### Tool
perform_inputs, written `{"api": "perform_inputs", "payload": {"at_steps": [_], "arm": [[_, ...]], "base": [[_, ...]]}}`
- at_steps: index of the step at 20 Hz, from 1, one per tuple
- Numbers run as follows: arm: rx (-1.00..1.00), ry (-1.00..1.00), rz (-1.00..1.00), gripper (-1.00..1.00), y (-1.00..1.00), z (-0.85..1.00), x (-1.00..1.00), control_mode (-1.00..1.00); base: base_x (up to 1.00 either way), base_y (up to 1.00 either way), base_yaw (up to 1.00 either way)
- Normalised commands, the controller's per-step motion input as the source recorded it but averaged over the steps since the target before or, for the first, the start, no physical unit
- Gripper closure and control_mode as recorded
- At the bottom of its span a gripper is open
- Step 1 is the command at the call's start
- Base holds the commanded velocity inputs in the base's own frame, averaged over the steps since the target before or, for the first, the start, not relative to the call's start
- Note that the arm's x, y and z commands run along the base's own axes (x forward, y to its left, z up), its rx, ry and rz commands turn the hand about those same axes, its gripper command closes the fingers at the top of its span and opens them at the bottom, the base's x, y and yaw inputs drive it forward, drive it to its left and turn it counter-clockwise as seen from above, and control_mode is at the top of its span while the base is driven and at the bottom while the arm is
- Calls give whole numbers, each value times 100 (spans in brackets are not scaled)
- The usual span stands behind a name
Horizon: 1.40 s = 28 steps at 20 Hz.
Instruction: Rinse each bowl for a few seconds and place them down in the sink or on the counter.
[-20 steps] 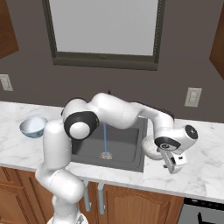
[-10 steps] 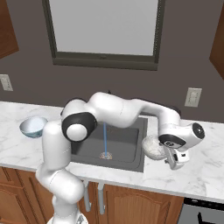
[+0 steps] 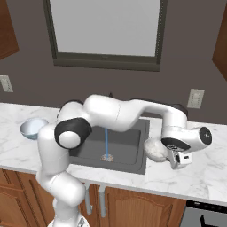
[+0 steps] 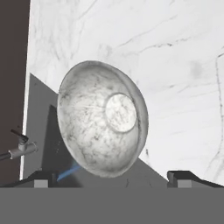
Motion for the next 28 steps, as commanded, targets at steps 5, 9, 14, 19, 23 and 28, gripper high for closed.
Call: {"api": "perform_inputs", "payload": {"at_steps": [5, 9, 14, 19, 23, 28], "arm": [[-1, -10, -2, -100, 47, 28, -5, -100], [-2, -8, 0, -100, 35, 51, -10, -100], [-2, -5, 0, -100, 22, 62, -11, -100], [-2, -5, 0, -100, 13, 62, -13, -100], [-4, -2, 2, -100, 17, 62, -23, -100], [-6, 0, 2, -100, 33, 56, -26, -100]], "base": [[0, 0, 0], [0, 0, 0], [0, 0, 0], [0, 0, 0], [0, 0, 0], [0, 0, 0]]}}
